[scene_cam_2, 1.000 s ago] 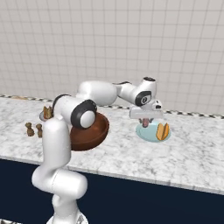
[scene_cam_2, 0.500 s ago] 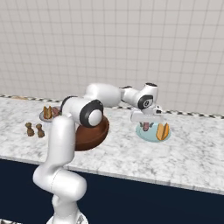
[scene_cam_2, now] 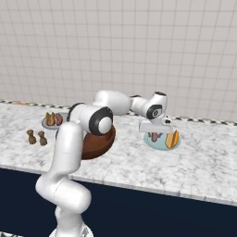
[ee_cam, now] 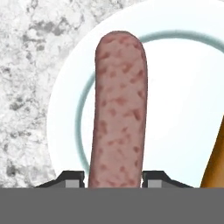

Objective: Place one bun and one sausage from the bowl on each plate.

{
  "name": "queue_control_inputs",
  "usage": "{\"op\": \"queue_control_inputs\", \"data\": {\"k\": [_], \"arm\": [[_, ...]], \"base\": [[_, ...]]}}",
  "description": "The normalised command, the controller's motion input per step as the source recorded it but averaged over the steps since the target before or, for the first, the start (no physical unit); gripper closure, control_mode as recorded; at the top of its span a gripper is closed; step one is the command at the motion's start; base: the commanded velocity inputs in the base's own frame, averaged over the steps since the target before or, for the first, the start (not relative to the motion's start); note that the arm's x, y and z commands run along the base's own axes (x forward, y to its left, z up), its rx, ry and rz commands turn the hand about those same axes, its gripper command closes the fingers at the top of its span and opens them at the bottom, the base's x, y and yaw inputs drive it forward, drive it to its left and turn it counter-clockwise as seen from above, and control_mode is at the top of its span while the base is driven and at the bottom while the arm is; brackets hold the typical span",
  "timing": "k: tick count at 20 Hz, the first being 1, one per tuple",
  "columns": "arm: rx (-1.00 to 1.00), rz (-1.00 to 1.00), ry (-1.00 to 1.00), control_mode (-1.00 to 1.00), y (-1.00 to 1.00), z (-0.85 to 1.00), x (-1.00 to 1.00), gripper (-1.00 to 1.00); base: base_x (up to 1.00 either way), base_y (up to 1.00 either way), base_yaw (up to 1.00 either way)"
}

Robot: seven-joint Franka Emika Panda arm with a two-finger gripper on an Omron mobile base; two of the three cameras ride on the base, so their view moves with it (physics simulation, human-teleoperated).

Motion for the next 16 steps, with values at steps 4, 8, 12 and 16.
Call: {"op": "queue_control_inputs", "data": {"k": [4, 8, 12, 16], "arm": [[0.00, 0.00, 0.00, -1.00, 0.00, 0.00, 0.00, -1.00], [0.00, 0.00, 0.00, -1.00, 0.00, 0.04, 0.00, -1.00], [-0.07, 0.00, -0.01, -1.00, 0.06, 0.39, -0.06, -1.00], [-0.21, 0.05, -0.08, -1.00, 0.65, 0.49, -0.11, -1.00]], "base": [[0.00, 0.00, 0.00], [0.00, 0.00, 0.00], [0.00, 0.00, 0.00], [0.00, 0.00, 0.00]]}}
